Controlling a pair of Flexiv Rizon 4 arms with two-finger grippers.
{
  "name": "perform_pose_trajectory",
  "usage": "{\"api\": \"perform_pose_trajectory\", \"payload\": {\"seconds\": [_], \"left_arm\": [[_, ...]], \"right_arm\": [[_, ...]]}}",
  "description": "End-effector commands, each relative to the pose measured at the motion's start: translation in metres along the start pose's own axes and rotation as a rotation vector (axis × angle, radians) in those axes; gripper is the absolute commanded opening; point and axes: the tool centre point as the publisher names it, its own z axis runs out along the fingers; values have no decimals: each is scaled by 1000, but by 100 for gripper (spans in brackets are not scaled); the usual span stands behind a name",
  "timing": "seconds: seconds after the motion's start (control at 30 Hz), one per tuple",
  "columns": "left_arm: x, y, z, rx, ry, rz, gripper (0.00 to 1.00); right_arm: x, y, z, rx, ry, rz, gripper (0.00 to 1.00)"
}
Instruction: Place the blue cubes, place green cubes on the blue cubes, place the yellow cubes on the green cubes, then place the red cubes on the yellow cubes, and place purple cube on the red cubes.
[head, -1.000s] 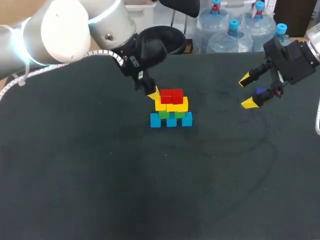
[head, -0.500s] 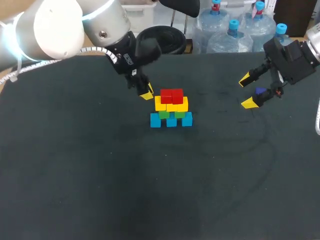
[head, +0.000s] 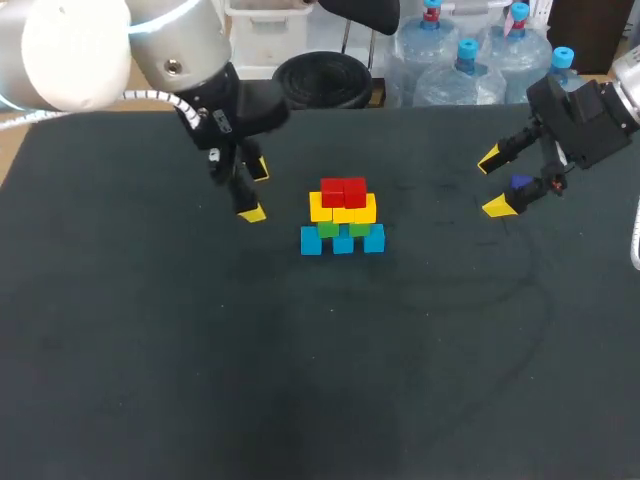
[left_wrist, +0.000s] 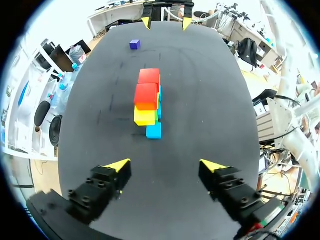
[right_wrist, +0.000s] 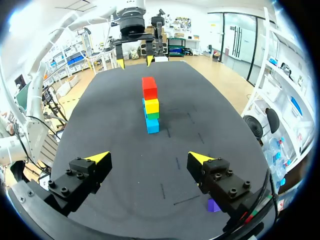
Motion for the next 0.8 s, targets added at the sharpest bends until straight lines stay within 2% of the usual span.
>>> {"api": "perform_pose_trajectory", "payload": {"seconds": [0.03,0.17,0.27,0.43,0.57,0.8], "left_arm": [[9,-5,-5,-17,-13,-2,100],[15,-11,-14,-62,-42,-8,100],[23,-15,-21,-88,-106,-35,100],[27,-22,-27,-133,-151,-56,100],[34,-29,-29,-164,-236,-88,100],[46,-40,-30,-229,-335,-120,100]], "right_arm": [[0,-1,1,-2,-2,-1,100],[0,-1,1,-2,-2,-1,100],[0,-1,1,-2,-2,-1,100],[0,-1,1,-2,-2,-1,100],[0,-1,1,-2,-2,-1,100],[0,-1,1,-2,-2,-1,100]]}}
